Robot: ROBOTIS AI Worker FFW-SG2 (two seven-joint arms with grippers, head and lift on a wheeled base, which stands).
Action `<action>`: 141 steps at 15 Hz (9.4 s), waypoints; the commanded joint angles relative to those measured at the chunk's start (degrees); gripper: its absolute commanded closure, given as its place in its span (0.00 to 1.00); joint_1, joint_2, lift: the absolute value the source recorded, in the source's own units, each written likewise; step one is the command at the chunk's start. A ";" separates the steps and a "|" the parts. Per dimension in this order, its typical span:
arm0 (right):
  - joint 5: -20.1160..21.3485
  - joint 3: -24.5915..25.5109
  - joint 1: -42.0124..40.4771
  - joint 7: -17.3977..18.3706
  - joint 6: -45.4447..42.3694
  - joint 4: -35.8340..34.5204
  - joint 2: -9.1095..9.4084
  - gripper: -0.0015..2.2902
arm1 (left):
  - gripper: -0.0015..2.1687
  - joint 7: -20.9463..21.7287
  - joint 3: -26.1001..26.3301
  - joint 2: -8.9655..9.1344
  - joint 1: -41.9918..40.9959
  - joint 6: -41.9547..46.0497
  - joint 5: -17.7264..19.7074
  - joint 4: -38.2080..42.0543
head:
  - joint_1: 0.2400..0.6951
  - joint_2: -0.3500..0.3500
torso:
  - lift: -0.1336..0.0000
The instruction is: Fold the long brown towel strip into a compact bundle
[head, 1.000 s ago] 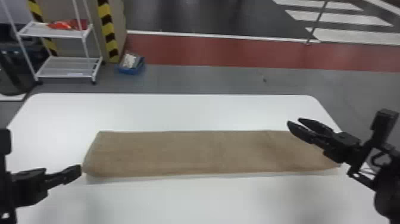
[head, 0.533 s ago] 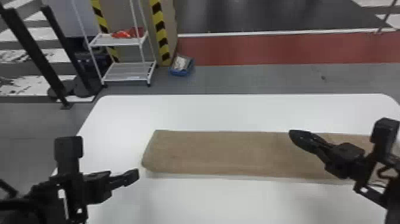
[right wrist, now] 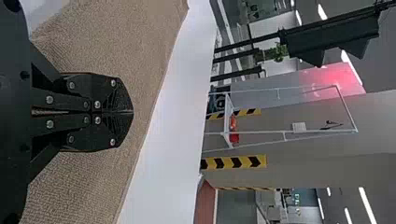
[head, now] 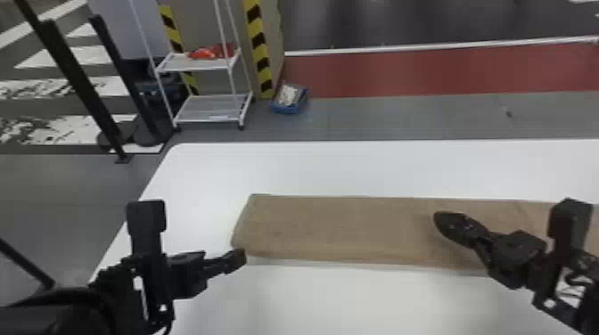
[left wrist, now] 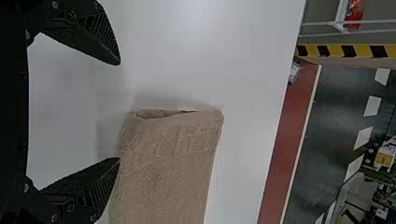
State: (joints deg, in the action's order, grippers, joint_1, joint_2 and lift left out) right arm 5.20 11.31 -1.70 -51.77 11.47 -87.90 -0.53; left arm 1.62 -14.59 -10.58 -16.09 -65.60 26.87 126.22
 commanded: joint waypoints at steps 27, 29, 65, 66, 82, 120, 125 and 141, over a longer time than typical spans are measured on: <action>-1.07 3.90 -4.10 -1.05 -3.07 -1.48 -0.53 0.94 | 0.00 -4.52 6.15 1.44 1.68 -1.16 -2.26 1.31 | 1.00 0.59 | 0.07; -1.07 4.16 -4.10 -1.05 -3.07 -1.48 -0.53 0.94 | 0.01 -4.87 6.50 1.44 1.42 0.42 -2.35 1.22 | 1.00 0.58 | 0.07; -7.66 13.83 -2.95 -2.64 -8.70 2.91 -2.37 0.94 | 0.74 -15.77 38.50 10.73 15.74 -0.10 -8.24 -2.82 | 1.00 0.14 | 0.07; -9.33 15.67 -3.39 -3.78 -9.22 3.26 -3.43 0.94 | 0.74 -17.18 40.96 10.73 16.97 1.83 -8.24 -5.10 | 1.00 0.10 | 0.07; -18.12 17.70 -5.42 1.23 -22.23 2.82 -4.48 0.02 | 0.01 -13.66 34.80 5.66 13.46 17.82 8.20 -6.77 | 1.00 0.00 | 0.07; -15.92 -15.53 -9.11 41.48 17.67 -22.05 0.58 0.72 | 0.01 -3.29 19.51 -4.01 3.97 16.77 10.92 -5.90 | 1.00 0.53 | 0.07; -15.31 -12.01 -10.95 41.75 18.90 -22.23 0.58 0.72 | 0.01 -3.03 19.86 -3.75 3.79 16.59 10.83 -5.81 | 1.00 0.47 | 0.07; -11.53 -11.04 -9.55 44.03 26.46 -24.07 0.58 0.41 | 0.01 -3.03 20.21 -3.66 2.38 16.59 10.66 -4.58 | 1.00 0.38 | 0.07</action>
State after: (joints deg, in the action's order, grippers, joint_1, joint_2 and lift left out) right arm -6.31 -0.06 -11.46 -7.73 37.77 -111.80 -0.09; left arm -1.42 5.69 -14.24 -13.71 -49.01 37.53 121.64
